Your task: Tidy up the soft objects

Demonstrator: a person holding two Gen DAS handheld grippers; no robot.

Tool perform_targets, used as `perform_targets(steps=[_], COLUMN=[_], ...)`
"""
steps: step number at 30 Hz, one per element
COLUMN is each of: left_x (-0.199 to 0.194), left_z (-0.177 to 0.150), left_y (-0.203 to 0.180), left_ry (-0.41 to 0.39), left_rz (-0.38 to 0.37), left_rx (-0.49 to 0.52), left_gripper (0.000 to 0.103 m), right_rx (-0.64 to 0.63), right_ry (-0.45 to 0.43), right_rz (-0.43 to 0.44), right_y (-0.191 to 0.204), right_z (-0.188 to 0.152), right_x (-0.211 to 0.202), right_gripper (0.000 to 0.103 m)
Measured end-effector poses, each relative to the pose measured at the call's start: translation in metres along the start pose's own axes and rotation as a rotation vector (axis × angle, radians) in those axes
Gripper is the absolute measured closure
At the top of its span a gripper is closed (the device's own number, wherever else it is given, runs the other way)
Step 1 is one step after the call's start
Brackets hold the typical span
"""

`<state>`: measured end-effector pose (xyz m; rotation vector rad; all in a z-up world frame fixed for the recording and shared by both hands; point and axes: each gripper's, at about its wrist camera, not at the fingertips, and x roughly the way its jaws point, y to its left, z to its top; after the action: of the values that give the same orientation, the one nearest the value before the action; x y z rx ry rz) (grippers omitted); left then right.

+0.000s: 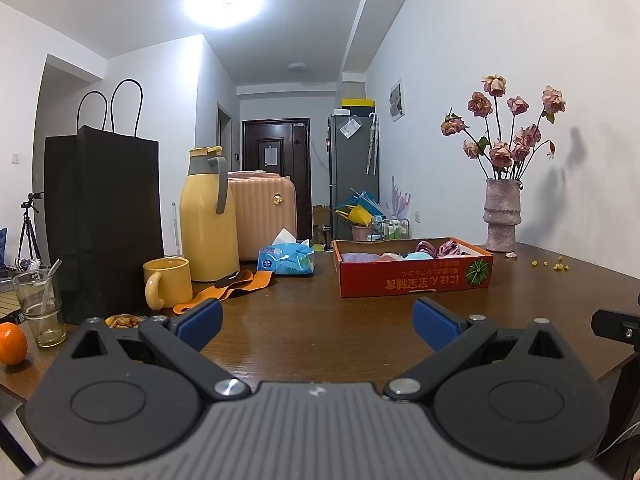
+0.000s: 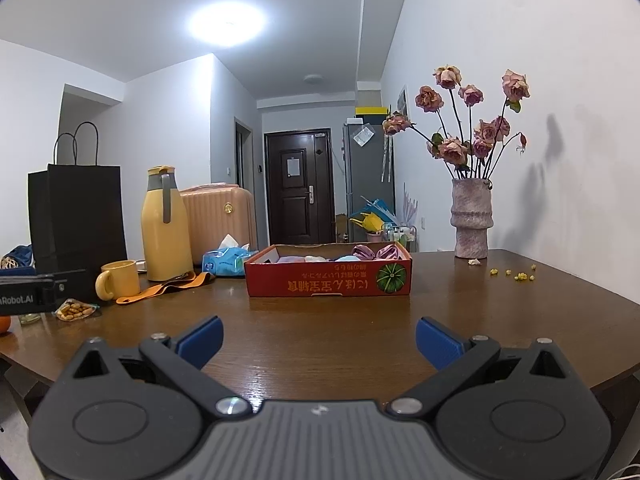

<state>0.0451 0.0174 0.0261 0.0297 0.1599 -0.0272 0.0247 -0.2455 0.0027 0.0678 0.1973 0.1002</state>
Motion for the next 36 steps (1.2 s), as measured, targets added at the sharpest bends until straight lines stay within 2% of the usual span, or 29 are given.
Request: perform_targets(steps=[26,36], left_x=[-0.0079,-0.0073], left_z=[-0.002,-0.0019], left_y=[0.0037,0.0058], left_ry=[-0.053,-0.051], left_rz=[0.003,-0.004], left_rx=[0.0,-0.011], left_gripper=[0.0,0.0], right_rx=[-0.013,-0.018], right_ry=[-0.052,-0.069], right_rz=[-0.022,-0.029], right_y=[-0.0016,-0.0025], right_z=[0.0002,0.0005], right_x=[-0.0049,-0.0062], right_gripper=[0.0,0.0])
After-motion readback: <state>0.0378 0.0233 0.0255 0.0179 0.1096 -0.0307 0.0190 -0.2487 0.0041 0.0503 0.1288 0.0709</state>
